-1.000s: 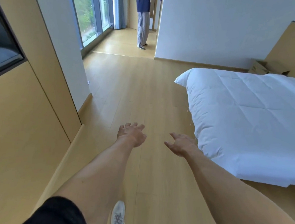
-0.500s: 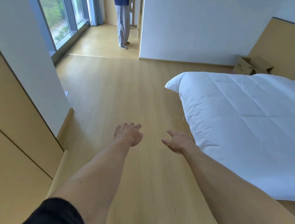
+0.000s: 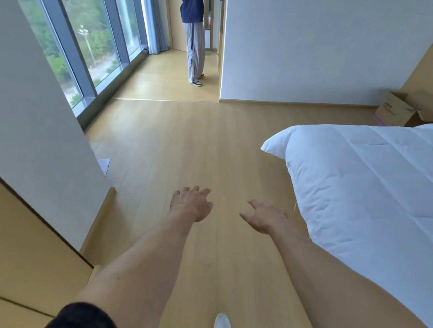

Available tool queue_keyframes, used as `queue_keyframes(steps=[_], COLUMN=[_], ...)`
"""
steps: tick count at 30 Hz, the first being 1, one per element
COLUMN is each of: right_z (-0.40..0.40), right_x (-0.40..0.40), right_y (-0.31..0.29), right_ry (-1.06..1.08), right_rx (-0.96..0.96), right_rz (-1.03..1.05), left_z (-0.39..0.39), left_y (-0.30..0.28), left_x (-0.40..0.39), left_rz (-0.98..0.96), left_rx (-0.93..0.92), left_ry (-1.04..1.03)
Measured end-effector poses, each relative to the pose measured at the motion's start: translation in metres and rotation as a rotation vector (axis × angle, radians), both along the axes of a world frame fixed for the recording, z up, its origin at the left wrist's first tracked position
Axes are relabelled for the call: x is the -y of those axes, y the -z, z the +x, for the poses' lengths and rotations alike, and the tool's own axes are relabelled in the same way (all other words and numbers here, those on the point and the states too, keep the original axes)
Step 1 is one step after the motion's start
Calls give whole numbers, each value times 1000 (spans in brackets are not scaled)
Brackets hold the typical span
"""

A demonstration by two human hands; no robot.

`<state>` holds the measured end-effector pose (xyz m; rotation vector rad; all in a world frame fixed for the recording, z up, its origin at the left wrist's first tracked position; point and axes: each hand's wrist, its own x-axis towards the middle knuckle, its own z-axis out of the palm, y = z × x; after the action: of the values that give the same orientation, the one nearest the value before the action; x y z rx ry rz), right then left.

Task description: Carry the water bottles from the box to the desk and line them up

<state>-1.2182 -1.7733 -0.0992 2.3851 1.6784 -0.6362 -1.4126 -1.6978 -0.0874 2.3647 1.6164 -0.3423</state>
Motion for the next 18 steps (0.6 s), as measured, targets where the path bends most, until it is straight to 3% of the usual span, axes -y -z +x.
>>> queue_keyframes(steps=[8, 18], right_z=[52, 101], right_x=[-145, -281], right_y=[-15, -1], right_ry=[-47, -7], right_rx=[-8, 1], right_rz=[14, -3], left_z=[55, 120], left_y=[-15, 6], left_x=[-132, -285], left_rz=[8, -7], left_rx=[10, 30], left_ry=[-32, 23])
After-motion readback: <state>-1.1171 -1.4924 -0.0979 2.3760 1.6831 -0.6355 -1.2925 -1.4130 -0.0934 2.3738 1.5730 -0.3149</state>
